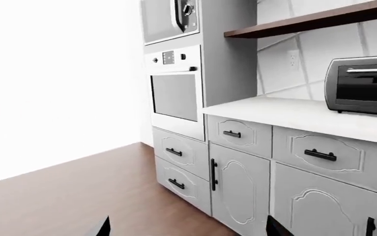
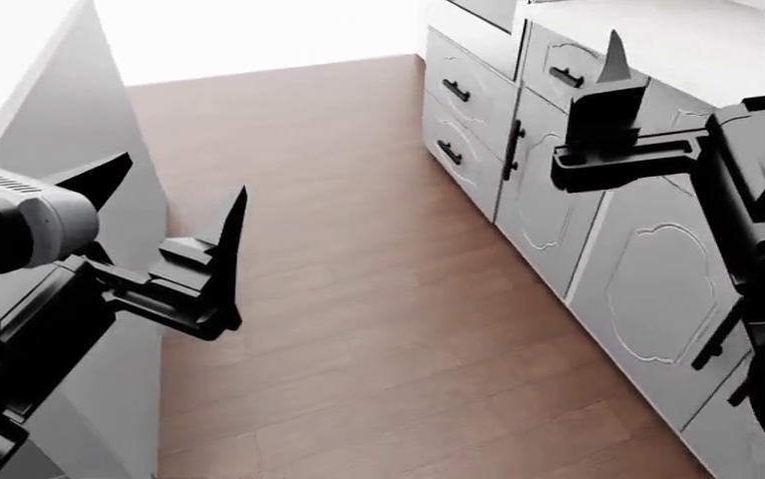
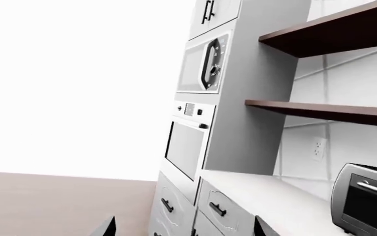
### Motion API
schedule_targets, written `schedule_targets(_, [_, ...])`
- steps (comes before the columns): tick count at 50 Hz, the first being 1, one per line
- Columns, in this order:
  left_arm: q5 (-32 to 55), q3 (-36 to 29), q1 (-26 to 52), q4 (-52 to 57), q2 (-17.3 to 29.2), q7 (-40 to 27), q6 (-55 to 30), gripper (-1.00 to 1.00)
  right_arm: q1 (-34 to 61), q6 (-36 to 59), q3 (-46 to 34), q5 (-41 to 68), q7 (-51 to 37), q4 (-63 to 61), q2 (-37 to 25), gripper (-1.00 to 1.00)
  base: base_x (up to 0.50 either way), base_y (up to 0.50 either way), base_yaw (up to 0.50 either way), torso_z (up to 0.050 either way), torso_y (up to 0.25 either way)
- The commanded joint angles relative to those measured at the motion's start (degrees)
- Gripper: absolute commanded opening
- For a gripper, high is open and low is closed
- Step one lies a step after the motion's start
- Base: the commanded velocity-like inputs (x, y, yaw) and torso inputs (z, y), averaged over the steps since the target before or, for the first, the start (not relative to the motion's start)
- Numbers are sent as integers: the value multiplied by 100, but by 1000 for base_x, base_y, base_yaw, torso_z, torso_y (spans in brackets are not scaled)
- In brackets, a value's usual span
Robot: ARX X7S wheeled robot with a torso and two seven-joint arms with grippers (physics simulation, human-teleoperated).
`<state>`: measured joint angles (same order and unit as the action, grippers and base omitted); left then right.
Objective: Move the drinks to the dining counter.
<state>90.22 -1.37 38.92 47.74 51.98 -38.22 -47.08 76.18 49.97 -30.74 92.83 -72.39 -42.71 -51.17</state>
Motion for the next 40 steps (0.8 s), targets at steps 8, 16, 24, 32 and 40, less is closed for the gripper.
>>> schedule_targets(8, [-22, -17, 5, -13, 13, 31, 9, 100, 57, 72, -85, -21, 34, 39, 62, 100, -99, -266, -500, 0, 0])
schedule_targets(16, [-52, -56, 38, -48, -18, 68, 8, 100, 141, 123, -131, -18, 43, 123, 121, 100, -113, -261, -500, 0, 0])
schedule_targets(24, [-32, 35, -54, 12, 62, 49, 49, 100, 81, 83, -131, -91, 79, 122, 126, 100, -124, -252, -500, 0, 0])
schedule_targets(32, [-65, 17, -84, 12, 49, 56, 54, 100, 34, 36, -111, -38, 53, 112, 93, 100, -125, -226, -500, 0, 0])
schedule_targets(40, [-42, 16, -81, 30, 66, 40, 59, 100, -1, -21, -71, 8, 36, 88, 47, 100, -113, -182, -500, 0, 0])
